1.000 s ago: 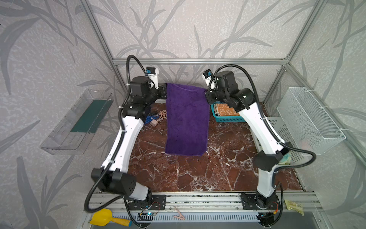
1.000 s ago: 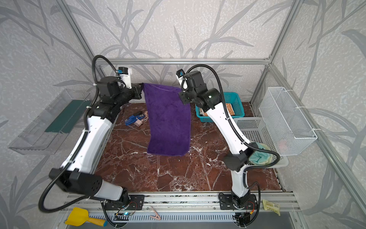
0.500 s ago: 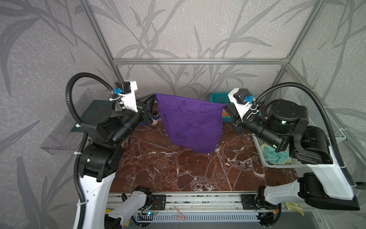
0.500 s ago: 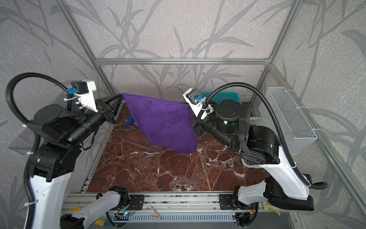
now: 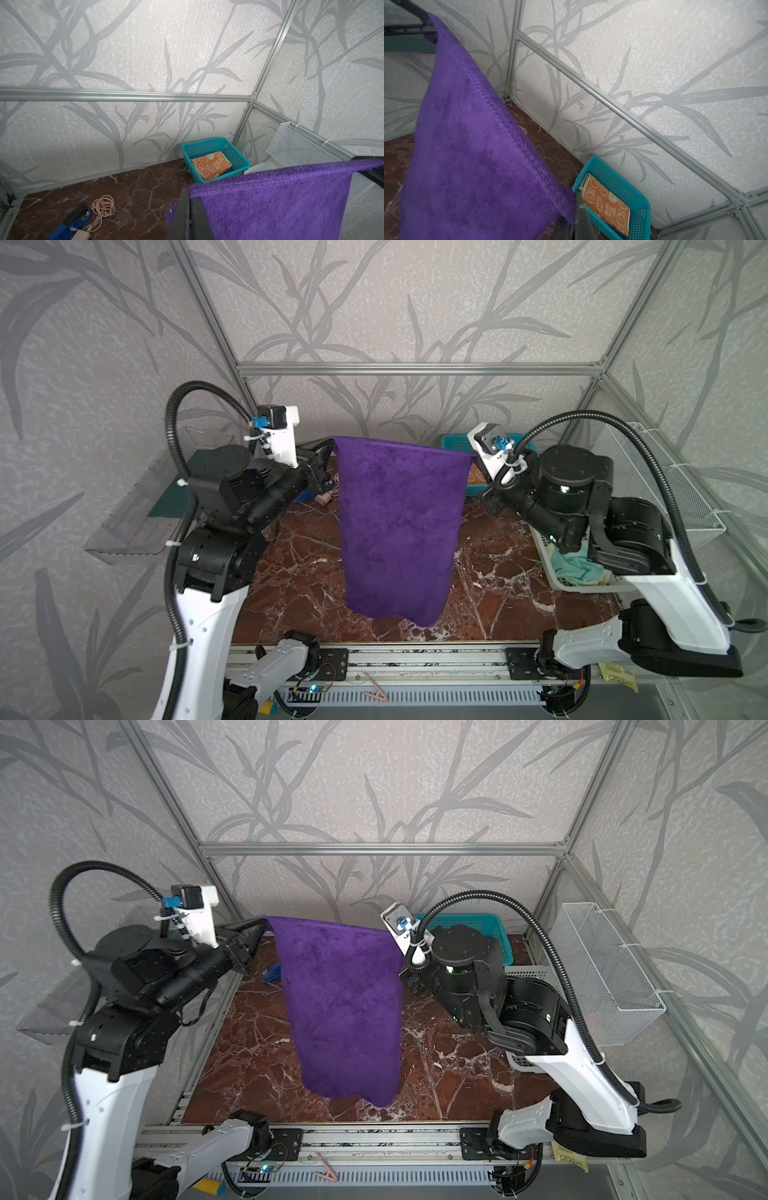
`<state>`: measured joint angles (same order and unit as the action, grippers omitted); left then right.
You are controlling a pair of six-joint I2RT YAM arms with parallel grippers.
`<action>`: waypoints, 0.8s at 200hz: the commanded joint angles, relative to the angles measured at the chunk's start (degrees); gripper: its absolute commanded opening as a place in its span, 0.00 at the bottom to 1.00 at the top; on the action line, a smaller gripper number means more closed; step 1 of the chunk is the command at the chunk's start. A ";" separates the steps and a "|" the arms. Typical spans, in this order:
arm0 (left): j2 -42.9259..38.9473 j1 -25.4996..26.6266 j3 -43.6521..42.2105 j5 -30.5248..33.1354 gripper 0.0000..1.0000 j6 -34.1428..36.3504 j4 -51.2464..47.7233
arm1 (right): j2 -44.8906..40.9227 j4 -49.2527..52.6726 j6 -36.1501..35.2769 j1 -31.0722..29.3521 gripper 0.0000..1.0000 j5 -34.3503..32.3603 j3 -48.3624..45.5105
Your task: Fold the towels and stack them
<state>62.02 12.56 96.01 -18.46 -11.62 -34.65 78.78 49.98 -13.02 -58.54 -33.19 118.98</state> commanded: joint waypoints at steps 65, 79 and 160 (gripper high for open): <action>29.54 -3.72 -5.14 2.30 0.00 2.56 15.45 | 24.30 -16.23 8.68 28.56 0.00 29.14 -8.42; 35.58 -4.86 -1.41 1.49 0.00 2.21 17.07 | 29.78 -18.65 8.39 29.55 0.00 30.01 -5.04; 57.11 -6.40 14.82 0.66 0.00 2.89 18.68 | 54.33 -14.34 7.84 31.84 0.00 31.00 19.90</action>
<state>117.19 5.93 106.87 -17.61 -10.59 -17.28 130.56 33.93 -4.93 -27.03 -2.90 133.01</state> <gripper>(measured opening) 0.047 0.048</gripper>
